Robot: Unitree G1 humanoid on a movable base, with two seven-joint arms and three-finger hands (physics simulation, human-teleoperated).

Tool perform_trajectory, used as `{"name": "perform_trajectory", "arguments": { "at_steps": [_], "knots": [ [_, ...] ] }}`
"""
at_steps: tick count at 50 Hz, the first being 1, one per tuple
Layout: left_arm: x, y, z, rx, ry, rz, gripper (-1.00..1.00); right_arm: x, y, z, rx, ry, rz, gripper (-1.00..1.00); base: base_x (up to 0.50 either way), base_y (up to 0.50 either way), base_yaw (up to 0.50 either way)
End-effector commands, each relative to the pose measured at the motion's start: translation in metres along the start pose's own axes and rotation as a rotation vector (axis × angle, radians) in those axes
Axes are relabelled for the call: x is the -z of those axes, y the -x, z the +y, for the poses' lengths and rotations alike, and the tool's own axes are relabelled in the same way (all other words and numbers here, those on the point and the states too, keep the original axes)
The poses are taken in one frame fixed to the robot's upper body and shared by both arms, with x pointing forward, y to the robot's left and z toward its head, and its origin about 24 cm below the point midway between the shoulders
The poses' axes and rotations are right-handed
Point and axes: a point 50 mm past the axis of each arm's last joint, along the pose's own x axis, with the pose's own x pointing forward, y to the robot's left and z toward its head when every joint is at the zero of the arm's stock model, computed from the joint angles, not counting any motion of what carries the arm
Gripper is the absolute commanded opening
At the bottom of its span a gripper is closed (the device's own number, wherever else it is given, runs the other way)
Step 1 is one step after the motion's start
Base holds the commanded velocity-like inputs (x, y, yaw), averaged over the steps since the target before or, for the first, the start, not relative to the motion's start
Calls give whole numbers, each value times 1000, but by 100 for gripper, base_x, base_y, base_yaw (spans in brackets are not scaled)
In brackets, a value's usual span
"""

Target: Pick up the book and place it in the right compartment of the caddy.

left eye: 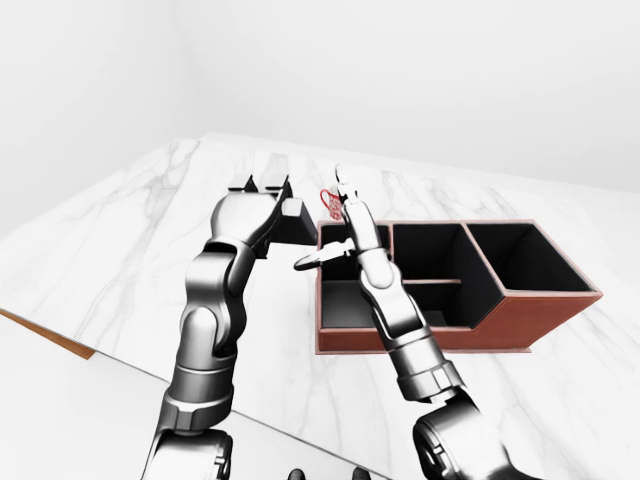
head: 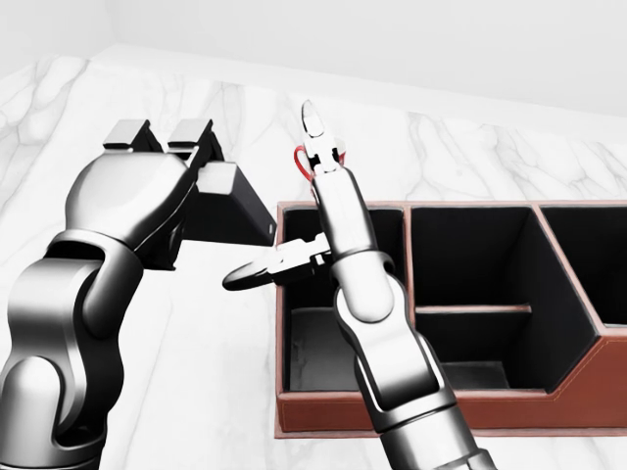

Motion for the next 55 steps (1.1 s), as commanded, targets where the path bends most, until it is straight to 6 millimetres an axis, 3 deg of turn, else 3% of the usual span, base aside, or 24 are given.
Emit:
{"name": "perform_trajectory", "arguments": {
  "at_steps": [1, 3, 7, 10, 11, 16, 17, 19, 20, 22, 25, 26, 27, 29, 30, 33, 39, 40, 44, 46, 49, 51, 53, 55],
  "knots": [
    [0, 5, 4, -34, -32, 23, -100, -4, -3, 10, -18, -6, -4, 100, 0, 0, 0],
    [0, 5, 4, -33, -31, 23, -100, 11, -1, 14, -21, -1, 59, 100, 0, 0, 0],
    [0, 5, 5, -36, -30, 25, -100, -8, -4, 13, -24, -6, -17, 100, 0, 0, 0],
    [0, 5, 4, -35, -29, 24, -100, -7, -5, 15, -27, -5, -11, 100, 0, 0, 0],
    [0, 5, 4, -34, -29, 24, -100, 7, -3, 17, -28, -2, 49, 100, 0, 0, 0],
    [0, 5, 4, -33, -29, 23, -100, -4, -6, 18, -31, -9, 9, 100, 0, 0, 0],
    [-1, 5, 4, -33, -28, 22, -100, 11, -3, 22, -34, -3, 70, 100, 0, 0, 0],
    [-1, 5, 4, -33, -28, 21, -100, -4, -6, 22, -38, -8, 11, 100, 0, 0, 0],
    [-1, 5, 4, -32, -27, 21, -100, 9, -4, 25, -39, -2, 64, 100, 0, 0, 0],
    [0, 4, 4, -33, -28, 24, -100, -6, -6, 23, -40, -11, 7, 100, 0, 0, 0],
    [1, 4, 4, -33, -29, 26, -100, -7, -6, 26, -44, -9, 4, 100, 0, 0, 0],
    [1, 4, 4, -32, -29, 25, -100, 12, -3, 30, -46, -3, 80, 100, 0, 0, 0],
    [1, 4, 4, -32, -29, 25, -100, 0, -6, 29, -47, -8, 31, 100, 0, 0, 0],
    [1, 5, 3, -31, -28, 25, -100, -2, -5, 30, -50, -7, 24, 100, 0, 0, 0],
    [1, 5, 3, -31, -28, 25, -100, 8, -4, 32, -51, -3, 66, 100, 0, 0, 0],
    [1, 5, 3, -31, -28, 24, -100, -8, -6, 30, -54, -9, 0, 100, 0, 0, 0],
    [0, 6, 4, -32, -29, 22, -100, -9, -7, 32, -58, -7, 3, 100, 0, 0, 0],
    [-1, 6, 3, -31, -28, 21, -100, 5, -5, 35, -59, -2, 58, 100, 0, 0, 0],
    [-1, 7, 3, -29, -28, 20, -100, -11, -8, 35, -63, -6, -4, 100, 0, 0, 0],
    [-1, 7, 4, -30, -26, 20, -100, 8, -4, 39, -69, 4, 71, 100, 0, 0, 0],
    [-1, 8, 3, -28, -27, 21, -100, -13, -7, 38, -74, -3, -12, 100, 0, 0, 0],
    [-1, 8, 3, -28, -26, 21, -100, 6, -4, 41, -75, 6, 64, 100, 0, 0, 0],
    [-2, 8, 4, -30, -25, 19, -100, -11, -7, 40, -76, -1, 0, 100, 0, 0, 0],
    [-2, 8, 5, -31, -26, 17, -100, -10, -7, 40, -77, -1, 3, 100, 0, 0, 0]
  ]
}}
